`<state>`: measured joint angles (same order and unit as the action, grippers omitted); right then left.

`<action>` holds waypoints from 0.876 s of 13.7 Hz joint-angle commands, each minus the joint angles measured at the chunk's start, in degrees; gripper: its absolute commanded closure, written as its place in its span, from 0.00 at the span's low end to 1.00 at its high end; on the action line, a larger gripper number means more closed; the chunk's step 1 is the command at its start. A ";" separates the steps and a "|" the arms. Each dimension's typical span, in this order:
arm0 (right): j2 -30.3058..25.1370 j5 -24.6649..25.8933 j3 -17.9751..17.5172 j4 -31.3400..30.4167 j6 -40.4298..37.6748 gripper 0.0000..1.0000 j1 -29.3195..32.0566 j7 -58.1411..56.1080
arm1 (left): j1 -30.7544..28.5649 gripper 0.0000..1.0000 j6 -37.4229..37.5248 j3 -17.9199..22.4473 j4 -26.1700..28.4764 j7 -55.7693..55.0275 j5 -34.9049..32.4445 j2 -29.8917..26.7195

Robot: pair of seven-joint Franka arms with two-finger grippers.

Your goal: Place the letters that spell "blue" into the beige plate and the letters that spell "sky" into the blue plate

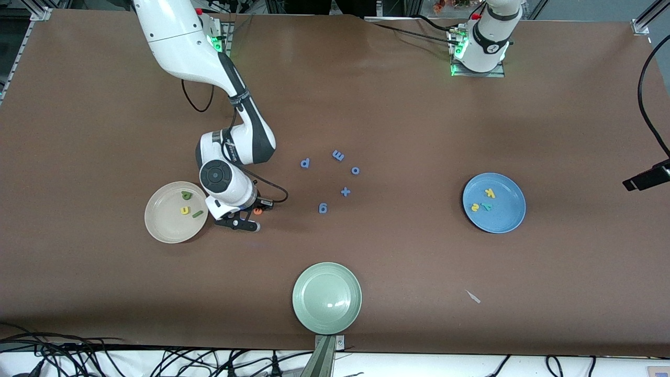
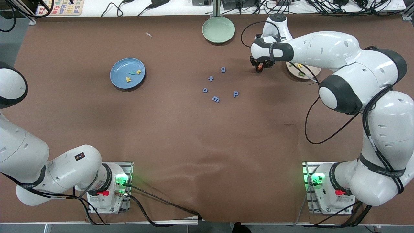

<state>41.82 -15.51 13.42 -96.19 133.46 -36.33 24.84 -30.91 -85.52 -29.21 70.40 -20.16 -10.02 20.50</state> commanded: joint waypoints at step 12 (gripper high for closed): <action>-0.33 -0.40 0.46 1.44 0.49 0.48 0.38 -0.50 | 31.09 0.00 9.32 33.25 1.57 8.99 11.07 -12.40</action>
<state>41.68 -15.51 13.84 -94.92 133.91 -36.10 24.75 0.30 -75.94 2.99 66.68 -12.83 -0.39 12.46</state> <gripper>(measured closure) 0.476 0.000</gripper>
